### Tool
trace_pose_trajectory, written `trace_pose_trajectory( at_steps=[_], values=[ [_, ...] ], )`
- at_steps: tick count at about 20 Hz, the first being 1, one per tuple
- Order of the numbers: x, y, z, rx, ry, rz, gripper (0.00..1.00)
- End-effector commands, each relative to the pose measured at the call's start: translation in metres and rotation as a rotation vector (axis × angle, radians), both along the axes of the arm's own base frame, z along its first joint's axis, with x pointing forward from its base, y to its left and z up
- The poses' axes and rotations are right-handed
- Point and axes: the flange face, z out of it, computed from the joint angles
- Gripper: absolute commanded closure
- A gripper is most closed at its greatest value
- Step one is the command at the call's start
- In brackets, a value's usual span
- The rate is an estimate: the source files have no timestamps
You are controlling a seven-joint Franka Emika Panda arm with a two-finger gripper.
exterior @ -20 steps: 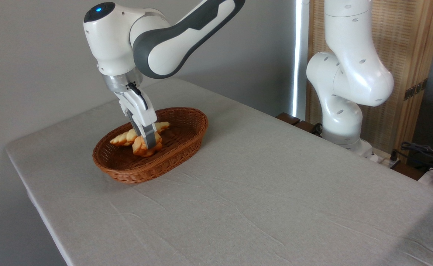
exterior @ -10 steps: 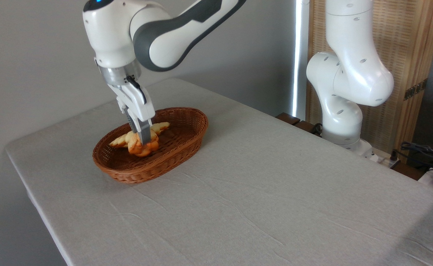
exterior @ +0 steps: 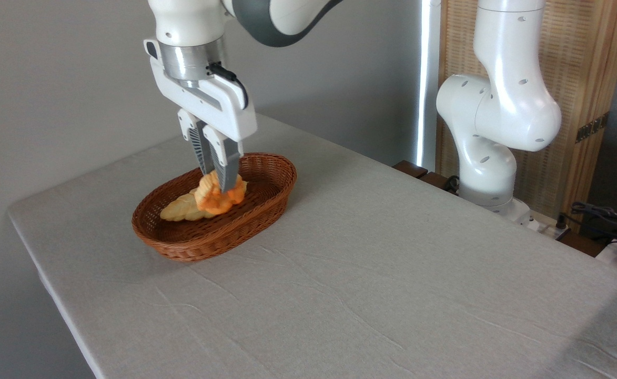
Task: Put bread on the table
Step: 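Lift the bread roll out of the basket and move it beside the basket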
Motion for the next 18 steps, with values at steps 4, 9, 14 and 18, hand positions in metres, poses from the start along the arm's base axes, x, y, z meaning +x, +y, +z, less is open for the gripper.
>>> trace_pose_trajectory(
  at_steps=[4, 9, 14, 18],
  values=[
    [-0.006, 0.041, -0.042, 0.139, 0.081, -0.015, 0.52],
    [0.002, 0.057, -0.085, 0.153, 0.16, 0.01, 0.03],
    [0.007, 0.055, -0.101, 0.154, 0.182, 0.009, 0.0],
    [0.01, 0.052, -0.088, 0.144, 0.157, 0.013, 0.0]
  ],
)
